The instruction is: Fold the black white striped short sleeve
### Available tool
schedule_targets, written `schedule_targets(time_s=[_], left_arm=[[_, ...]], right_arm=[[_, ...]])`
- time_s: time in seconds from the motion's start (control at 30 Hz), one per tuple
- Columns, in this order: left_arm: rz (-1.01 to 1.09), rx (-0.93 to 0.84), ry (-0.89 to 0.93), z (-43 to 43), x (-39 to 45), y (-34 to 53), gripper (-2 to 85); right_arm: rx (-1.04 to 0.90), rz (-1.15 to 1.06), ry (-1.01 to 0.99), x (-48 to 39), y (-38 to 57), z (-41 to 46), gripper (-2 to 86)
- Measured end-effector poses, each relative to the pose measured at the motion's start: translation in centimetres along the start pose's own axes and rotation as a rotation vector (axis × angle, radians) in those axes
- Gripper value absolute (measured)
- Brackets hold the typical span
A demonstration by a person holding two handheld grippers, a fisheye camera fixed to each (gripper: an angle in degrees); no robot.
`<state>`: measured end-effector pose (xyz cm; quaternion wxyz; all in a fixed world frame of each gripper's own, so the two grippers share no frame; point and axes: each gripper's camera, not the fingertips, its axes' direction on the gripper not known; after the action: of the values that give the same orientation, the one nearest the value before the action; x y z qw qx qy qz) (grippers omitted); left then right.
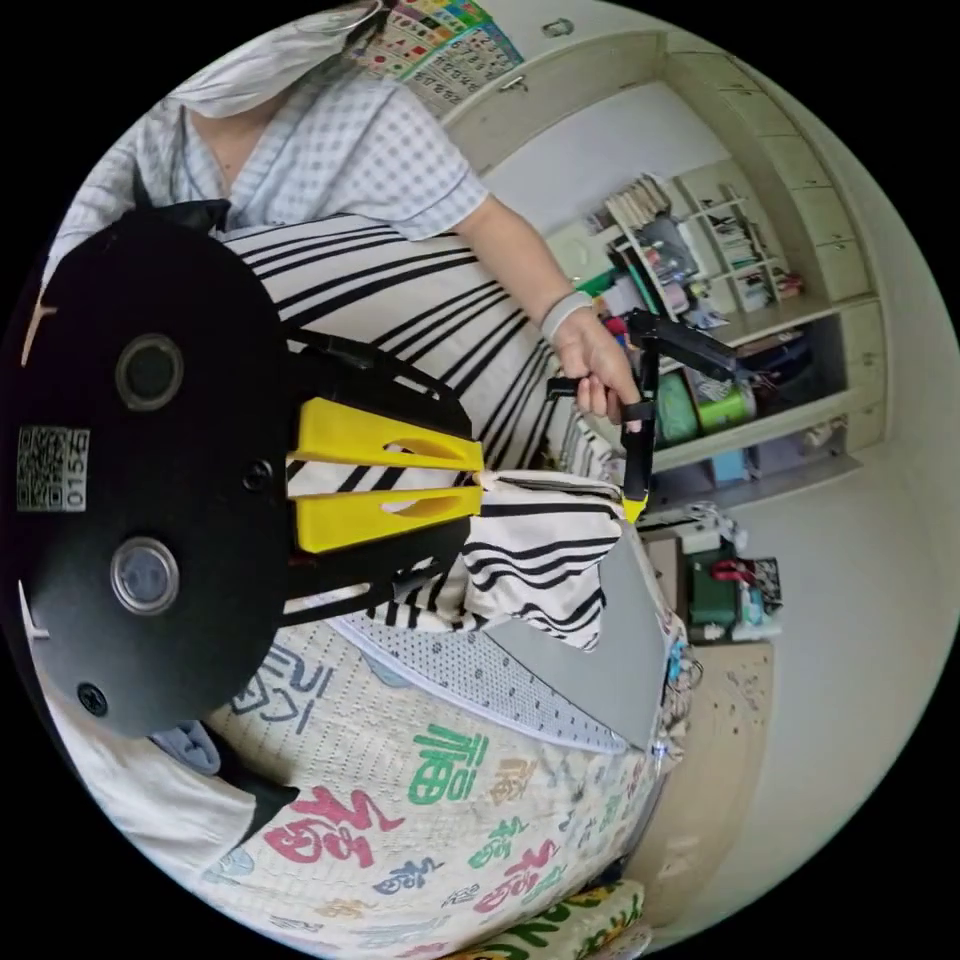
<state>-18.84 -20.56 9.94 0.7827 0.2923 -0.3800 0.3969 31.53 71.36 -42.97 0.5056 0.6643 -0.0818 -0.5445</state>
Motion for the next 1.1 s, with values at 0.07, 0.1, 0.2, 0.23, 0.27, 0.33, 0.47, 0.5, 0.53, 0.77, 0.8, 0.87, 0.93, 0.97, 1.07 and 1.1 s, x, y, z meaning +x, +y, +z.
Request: schedule_targets(time_s=[0.07,0.1,0.2,0.23,0.27,0.33,0.47,0.5,0.53,0.77,0.8,0.87,0.93,0.97,1.07,1.1], left_arm=[[-0.022,-0.01,-0.029,-1.7,-3.1,2.8,8.2],[-0.027,0.014,-0.055,-3.1,-4.5,3.4,8.8],[-0.024,0.034,-0.06,-3.0,-5.7,1.3,9.0],[-0.02,0.03,-0.057,-2.3,-5.6,0.5,9.1],[-0.016,0.022,-0.05,-0.4,-5.4,-1.2,9.3],[-0.019,-0.007,-0.024,3.5,-5.2,-3.8,9.8],[-0.059,-0.087,-0.004,12.3,-6.1,-8.9,11.2],[-0.073,-0.09,-0.009,14.0,-6.5,-9.7,11.2],[-0.08,-0.097,0.0,14.8,-6.8,-10.0,11.2],[-0.064,-0.114,0.022,19.9,-6.4,-13.2,2.4],[-0.036,-0.11,0.014,20.2,-5.7,-13.8,1.9],[0.008,-0.094,-0.039,20.6,-4.3,-14.7,1.4],[0.027,-0.098,-0.074,21.7,-3.3,-15.4,1.5],[0.022,-0.114,-0.09,22.9,-2.9,-15.9,1.8],[0.022,-0.192,-0.175,25.2,-1.9,-17.0,4.1],[0.034,-0.186,-0.191,24.7,-1.5,-17.2,5.1]], right_arm=[[0.011,0.024,0.099,0.3,0.4,0.1,4.9],[0.066,0.051,0.169,0.6,0.9,-0.3,5.1],[0.177,0.095,0.309,1.2,1.8,-0.3,5.4],[0.175,0.095,0.325,1.2,1.8,0.0,5.5],[0.152,0.094,0.342,1.3,1.6,0.9,6.3],[0.1,0.086,0.332,1.5,1.3,2.4,7.7],[0.041,0.052,0.335,1.3,0.7,5.3,8.4],[0.037,0.043,0.337,1.1,0.3,6.1,8.2],[0.03,0.036,0.335,1.0,0.1,6.5,8.1],[0.005,0.11,0.455,0.7,-0.6,9.2,-0.2],[0.029,0.134,0.434,1.0,-0.3,8.8,-0.4],[0.034,0.171,0.41,1.5,-0.3,8.8,-0.6],[0.005,0.192,0.411,1.9,-0.6,9.5,-0.5],[-0.026,0.197,0.421,2.0,-0.9,10.2,-0.3],[-0.068,0.193,0.441,2.0,-1.5,11.3,0.9],[-0.057,0.197,0.439,2.1,-1.5,11.1,2.8]])
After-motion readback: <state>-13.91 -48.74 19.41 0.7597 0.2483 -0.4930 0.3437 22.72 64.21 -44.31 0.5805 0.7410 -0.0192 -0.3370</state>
